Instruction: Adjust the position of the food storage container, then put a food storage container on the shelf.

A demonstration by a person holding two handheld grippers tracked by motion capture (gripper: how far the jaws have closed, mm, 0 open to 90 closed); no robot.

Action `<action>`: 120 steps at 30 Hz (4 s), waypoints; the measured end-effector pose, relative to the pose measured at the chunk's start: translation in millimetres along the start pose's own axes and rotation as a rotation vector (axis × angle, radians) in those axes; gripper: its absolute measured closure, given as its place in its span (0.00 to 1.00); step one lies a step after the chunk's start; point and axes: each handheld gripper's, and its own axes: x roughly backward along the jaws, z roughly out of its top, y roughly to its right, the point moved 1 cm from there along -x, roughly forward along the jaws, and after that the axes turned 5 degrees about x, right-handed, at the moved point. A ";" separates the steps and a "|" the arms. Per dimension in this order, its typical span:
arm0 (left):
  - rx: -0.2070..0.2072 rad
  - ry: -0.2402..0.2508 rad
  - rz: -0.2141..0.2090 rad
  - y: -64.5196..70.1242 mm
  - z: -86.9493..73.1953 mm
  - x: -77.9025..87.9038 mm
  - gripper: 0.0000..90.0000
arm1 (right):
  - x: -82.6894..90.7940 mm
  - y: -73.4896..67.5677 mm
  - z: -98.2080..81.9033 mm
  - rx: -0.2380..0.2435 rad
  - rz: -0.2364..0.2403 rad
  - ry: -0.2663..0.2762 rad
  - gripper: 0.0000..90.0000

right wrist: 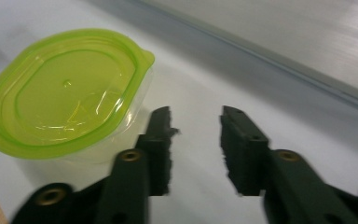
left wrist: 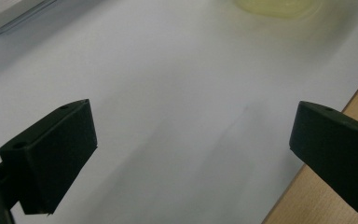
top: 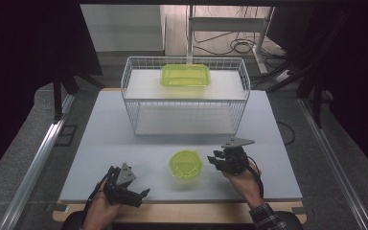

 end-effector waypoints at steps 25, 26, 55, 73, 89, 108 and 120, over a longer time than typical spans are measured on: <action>-0.037 -0.015 0.023 -0.1 -1.7 -3.3 0.00 | 4.2 -2.8 -27.1 -0.039 0.054 -0.009 0.01; -0.037 -0.015 0.023 -0.1 -1.7 -3.3 0.00 | 3.8 -3.4 -26.8 -0.047 0.058 -0.012 0.01; -0.057 -0.033 0.030 1.6 -1.9 -5.1 0.00 | -23.4 3.4 20.6 -0.258 0.253 -0.035 0.54; -0.070 -0.045 0.031 2.7 -2.3 -6.0 0.00 | -45.3 14.4 19.6 -0.450 0.446 -0.110 0.89; -0.061 -0.036 0.037 1.5 -1.9 -4.6 0.00 | -26.7 24.0 29.4 -0.510 0.481 -0.036 0.90; -0.040 -0.027 0.038 -0.4 -1.6 -3.4 0.00 | 2.5 35.1 61.5 -0.533 0.511 0.065 0.90; -0.043 -0.030 0.036 -0.1 -1.7 -3.8 0.00 | 17.5 37.9 89.8 -0.508 0.489 0.105 0.91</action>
